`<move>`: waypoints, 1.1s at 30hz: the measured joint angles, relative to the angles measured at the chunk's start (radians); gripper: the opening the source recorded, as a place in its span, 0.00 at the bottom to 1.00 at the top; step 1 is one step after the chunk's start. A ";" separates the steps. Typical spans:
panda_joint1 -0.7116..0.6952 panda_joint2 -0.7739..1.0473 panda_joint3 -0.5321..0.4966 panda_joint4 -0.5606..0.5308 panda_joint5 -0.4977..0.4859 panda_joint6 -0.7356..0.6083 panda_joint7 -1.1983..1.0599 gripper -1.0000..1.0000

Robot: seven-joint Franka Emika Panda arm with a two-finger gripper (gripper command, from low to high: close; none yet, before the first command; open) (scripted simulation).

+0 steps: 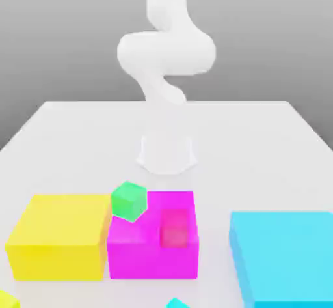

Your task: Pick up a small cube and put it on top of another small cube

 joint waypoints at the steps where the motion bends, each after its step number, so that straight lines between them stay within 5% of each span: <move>1: -0.015 0.039 0.015 0.002 -0.012 0.010 0.031 0.50; 19: -0.156 0.695 0.158 0.032 -0.218 0.169 0.542 0.50; 33: -0.132 1.163 0.145 0.058 -0.159 0.361 0.749 0.50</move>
